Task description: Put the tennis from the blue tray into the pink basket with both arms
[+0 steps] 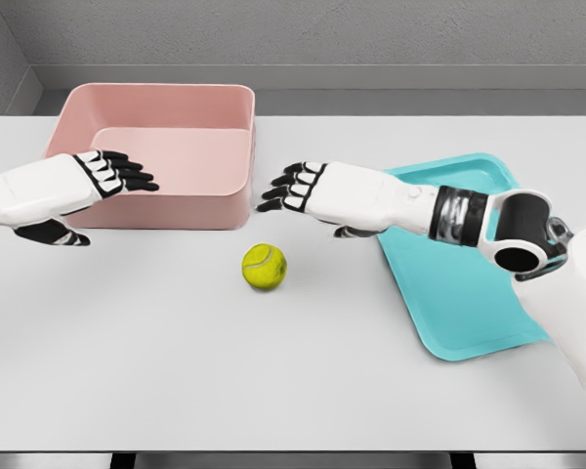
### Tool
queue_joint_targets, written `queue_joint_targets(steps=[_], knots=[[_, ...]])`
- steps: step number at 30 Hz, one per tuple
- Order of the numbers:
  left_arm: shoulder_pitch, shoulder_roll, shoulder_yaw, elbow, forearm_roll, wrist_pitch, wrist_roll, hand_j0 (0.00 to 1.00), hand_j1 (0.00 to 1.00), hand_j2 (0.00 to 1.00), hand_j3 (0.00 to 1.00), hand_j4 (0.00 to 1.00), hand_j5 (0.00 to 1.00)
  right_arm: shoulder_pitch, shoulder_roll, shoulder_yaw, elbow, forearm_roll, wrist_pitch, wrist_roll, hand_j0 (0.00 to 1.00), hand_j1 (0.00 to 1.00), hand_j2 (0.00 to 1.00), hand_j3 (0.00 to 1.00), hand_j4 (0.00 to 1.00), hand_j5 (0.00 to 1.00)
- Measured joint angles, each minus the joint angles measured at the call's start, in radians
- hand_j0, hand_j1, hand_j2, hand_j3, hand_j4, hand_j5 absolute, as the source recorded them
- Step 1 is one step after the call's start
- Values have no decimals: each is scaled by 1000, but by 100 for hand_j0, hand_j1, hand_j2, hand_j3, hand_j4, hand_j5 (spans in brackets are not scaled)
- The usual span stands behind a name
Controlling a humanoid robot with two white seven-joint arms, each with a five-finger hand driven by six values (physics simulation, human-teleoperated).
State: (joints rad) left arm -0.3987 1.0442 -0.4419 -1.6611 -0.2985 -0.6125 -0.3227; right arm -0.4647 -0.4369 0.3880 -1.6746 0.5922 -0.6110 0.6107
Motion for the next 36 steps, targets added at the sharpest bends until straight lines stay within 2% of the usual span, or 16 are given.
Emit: queue_joint_targets(steps=[2,3,6,8,10,15,20,24,36], knots=[[-6,-9,-4,0,-5,0,-1,100,100,100,100,100,100,107,-23,-156,-31,-13,-5,1,100,100,100,100,100,100],[-9,-19,-6,-1,-15,0,-1,100,100,100,100,100,100,135,-47,-235,-45,-46,-5,1,100,100,100,100,100,100],[-28,-56,-13,-3,-55,0,-1,100,100,100,100,100,100,284,-136,-435,-69,-196,-4,1,100,100,100,100,100,100],[-60,-93,-28,-4,-94,0,-1,100,100,100,100,100,100,343,-165,-534,-73,-253,-4,1,100,100,100,100,100,100],[-109,-136,-66,-4,-136,1,-1,100,100,100,100,100,100,371,-179,-591,-76,-288,-3,1,100,100,100,100,100,100],[-170,-212,-172,-2,-194,0,-1,100,100,100,100,100,100,394,-179,-634,-81,-323,-3,1,100,100,100,100,100,100],[-207,-269,-247,-3,-221,0,-2,100,100,100,100,100,100,396,-95,-614,-80,-330,-3,1,100,100,100,100,100,100],[-238,-293,-292,-2,-226,0,-2,100,100,100,100,100,100,396,-67,-602,-76,-331,-3,1,100,100,100,100,100,100],[-250,-335,-372,32,-258,0,-3,100,100,100,100,100,100,396,-57,-598,-61,-331,-3,1,100,100,100,100,100,100]])
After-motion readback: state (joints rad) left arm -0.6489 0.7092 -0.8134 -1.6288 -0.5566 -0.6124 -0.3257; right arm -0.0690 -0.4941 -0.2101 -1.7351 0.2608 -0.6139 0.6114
